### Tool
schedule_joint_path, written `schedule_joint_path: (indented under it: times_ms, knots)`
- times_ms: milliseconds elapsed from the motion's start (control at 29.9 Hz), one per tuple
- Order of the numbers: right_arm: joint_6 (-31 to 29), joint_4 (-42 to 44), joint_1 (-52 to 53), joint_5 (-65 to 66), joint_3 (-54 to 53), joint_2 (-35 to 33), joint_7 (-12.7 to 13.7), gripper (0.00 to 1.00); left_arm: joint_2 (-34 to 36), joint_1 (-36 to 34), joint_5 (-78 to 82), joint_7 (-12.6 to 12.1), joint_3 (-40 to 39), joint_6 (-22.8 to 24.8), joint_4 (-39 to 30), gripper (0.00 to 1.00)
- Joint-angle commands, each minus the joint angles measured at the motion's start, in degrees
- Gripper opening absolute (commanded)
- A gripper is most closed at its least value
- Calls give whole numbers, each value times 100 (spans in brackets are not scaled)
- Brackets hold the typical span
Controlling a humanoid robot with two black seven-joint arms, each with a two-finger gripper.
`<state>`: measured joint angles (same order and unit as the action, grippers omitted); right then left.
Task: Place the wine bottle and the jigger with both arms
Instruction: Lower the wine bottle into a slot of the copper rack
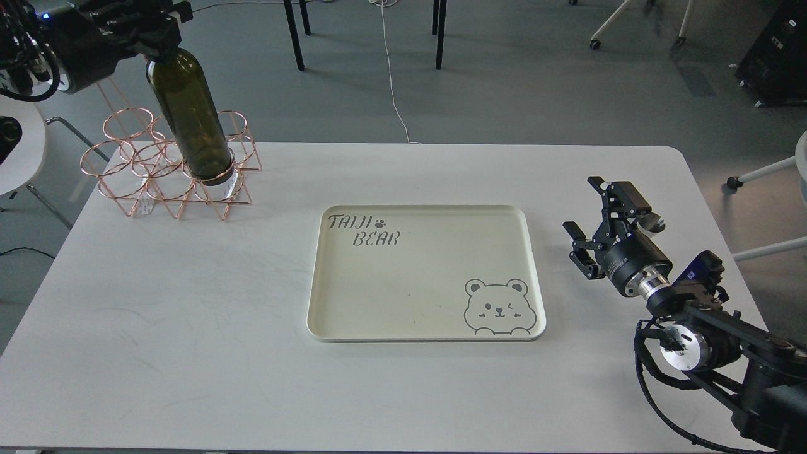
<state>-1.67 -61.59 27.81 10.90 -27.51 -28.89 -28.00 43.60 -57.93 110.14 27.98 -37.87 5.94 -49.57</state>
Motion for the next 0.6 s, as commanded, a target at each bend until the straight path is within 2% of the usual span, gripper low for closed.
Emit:
schedule_joint_path:
  times_ms: [0, 200, 568]
  knots:
    - [9, -3, -4, 0, -8, -2, 0, 97, -44, 71, -1, 2, -1, -14, 88, 11]
    - [0, 6, -13, 0, 0, 7, 0, 97, -299, 151, -10, 2, -1, -137, 431, 11]
    - [0, 6, -66, 9, -8, 7, 0, 97, -431, 414, -2, 2, -9, -260, 466, 15]
